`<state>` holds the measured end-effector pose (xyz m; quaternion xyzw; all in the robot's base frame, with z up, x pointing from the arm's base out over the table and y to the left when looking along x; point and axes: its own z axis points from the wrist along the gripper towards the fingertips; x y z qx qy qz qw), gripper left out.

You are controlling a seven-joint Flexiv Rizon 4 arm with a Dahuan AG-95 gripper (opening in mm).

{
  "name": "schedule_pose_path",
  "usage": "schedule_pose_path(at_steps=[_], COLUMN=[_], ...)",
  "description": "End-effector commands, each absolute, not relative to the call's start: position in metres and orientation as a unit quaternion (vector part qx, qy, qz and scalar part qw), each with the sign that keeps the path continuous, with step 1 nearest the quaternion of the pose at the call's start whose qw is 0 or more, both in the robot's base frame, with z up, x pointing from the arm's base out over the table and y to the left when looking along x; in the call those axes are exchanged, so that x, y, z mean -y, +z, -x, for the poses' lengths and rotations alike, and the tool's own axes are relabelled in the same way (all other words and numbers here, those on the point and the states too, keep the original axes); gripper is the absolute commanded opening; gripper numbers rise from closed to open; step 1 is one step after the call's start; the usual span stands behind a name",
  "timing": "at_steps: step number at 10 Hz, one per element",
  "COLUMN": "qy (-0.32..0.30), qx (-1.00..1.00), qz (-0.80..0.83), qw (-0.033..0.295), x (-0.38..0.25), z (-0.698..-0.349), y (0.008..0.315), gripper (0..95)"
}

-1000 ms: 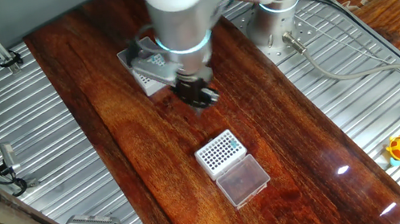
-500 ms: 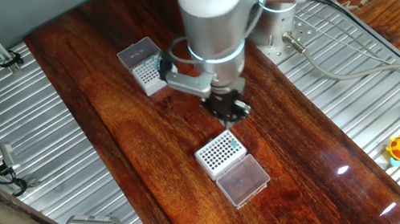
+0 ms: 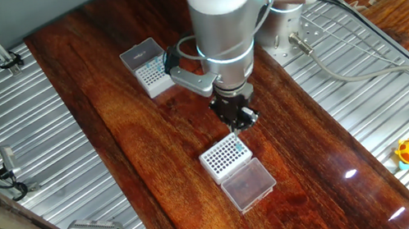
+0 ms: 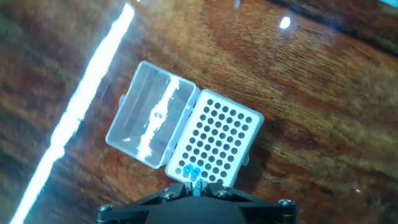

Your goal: Transfer all medium pipette tips from one holder to another

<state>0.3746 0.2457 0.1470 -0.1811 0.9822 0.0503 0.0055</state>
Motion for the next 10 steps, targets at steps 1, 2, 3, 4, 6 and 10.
schedule_pose_path(at_steps=[1, 2, 3, 4, 6, 10], qy=[0.043, 0.042, 0.042, 0.042, 0.041, 0.040], qx=[-0.982, -0.982, -0.982, -0.982, -0.982, -0.983], qz=[0.184, 0.183, 0.183, 0.183, 0.181, 0.180], qw=[0.008, 0.009, 0.009, 0.010, 0.011, 0.013], x=[-0.246, -0.246, -0.246, -0.246, -0.247, -0.250], z=[-0.379, -0.380, -0.380, -0.381, -0.381, -0.382], y=[0.137, 0.135, 0.133, 0.131, 0.130, 0.124], gripper=[0.0, 0.0, 0.0, 0.0, 0.0, 0.0])
